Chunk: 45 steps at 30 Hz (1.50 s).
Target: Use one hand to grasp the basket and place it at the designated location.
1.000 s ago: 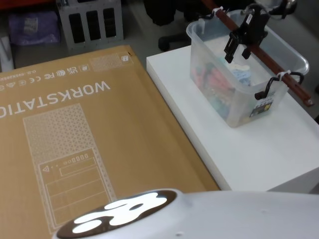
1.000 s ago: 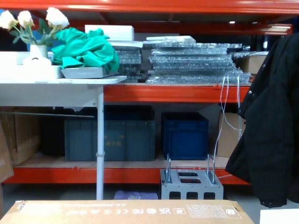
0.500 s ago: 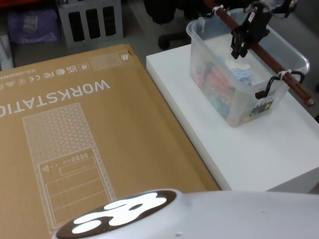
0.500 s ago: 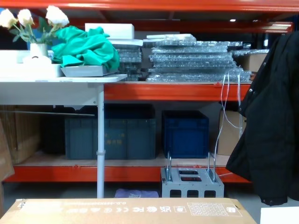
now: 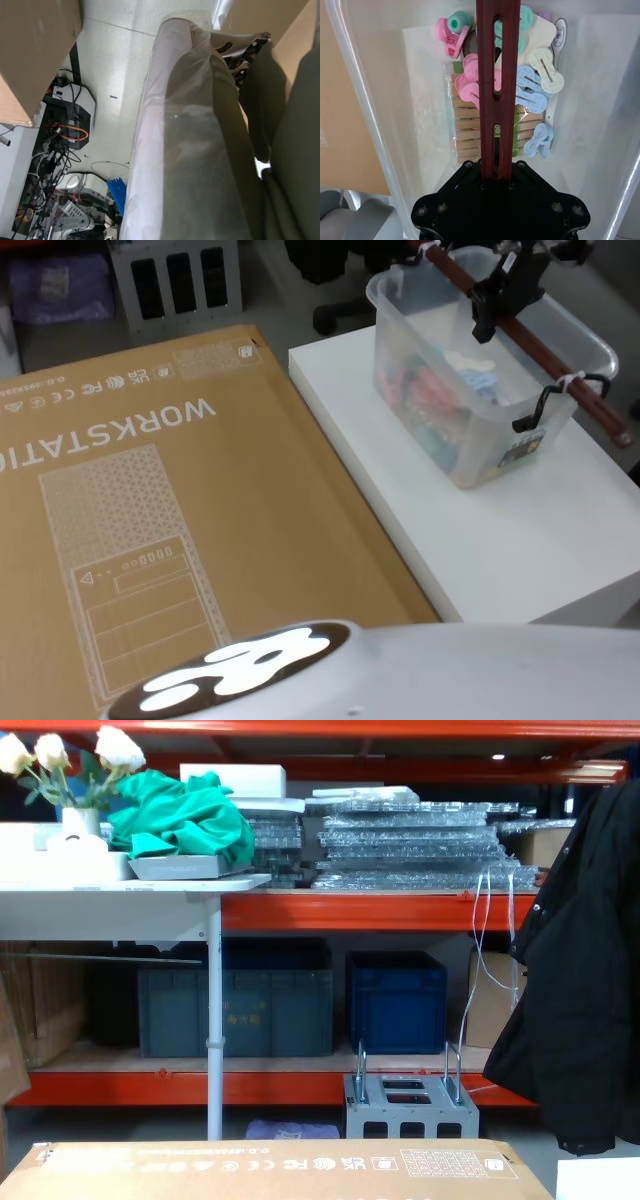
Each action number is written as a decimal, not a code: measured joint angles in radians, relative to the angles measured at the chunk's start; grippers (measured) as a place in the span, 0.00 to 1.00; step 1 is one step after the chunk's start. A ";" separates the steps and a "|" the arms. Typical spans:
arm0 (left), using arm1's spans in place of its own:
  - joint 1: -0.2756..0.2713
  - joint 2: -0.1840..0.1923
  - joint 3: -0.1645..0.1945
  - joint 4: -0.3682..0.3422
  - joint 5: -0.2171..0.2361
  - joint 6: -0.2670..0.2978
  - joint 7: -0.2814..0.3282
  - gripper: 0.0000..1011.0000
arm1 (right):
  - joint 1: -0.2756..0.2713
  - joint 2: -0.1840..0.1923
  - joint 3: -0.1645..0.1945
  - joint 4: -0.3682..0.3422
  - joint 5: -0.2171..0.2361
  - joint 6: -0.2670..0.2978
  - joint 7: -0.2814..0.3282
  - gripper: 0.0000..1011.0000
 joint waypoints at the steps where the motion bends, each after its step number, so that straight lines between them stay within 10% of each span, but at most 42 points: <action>1: 0.000 0.000 0.000 0.000 0.000 0.000 0.000 0.00 | 0.000 0.002 0.001 -0.004 0.001 0.001 0.000 0.00; 29: 0.000 0.000 0.000 0.000 0.000 0.000 0.000 0.00 | 0.043 0.077 0.029 -0.212 0.003 0.021 -0.006 0.00; 45: 0.000 0.000 0.000 0.000 0.000 0.000 0.000 0.00 | 0.082 0.070 0.029 -0.258 0.093 -0.138 0.072 0.00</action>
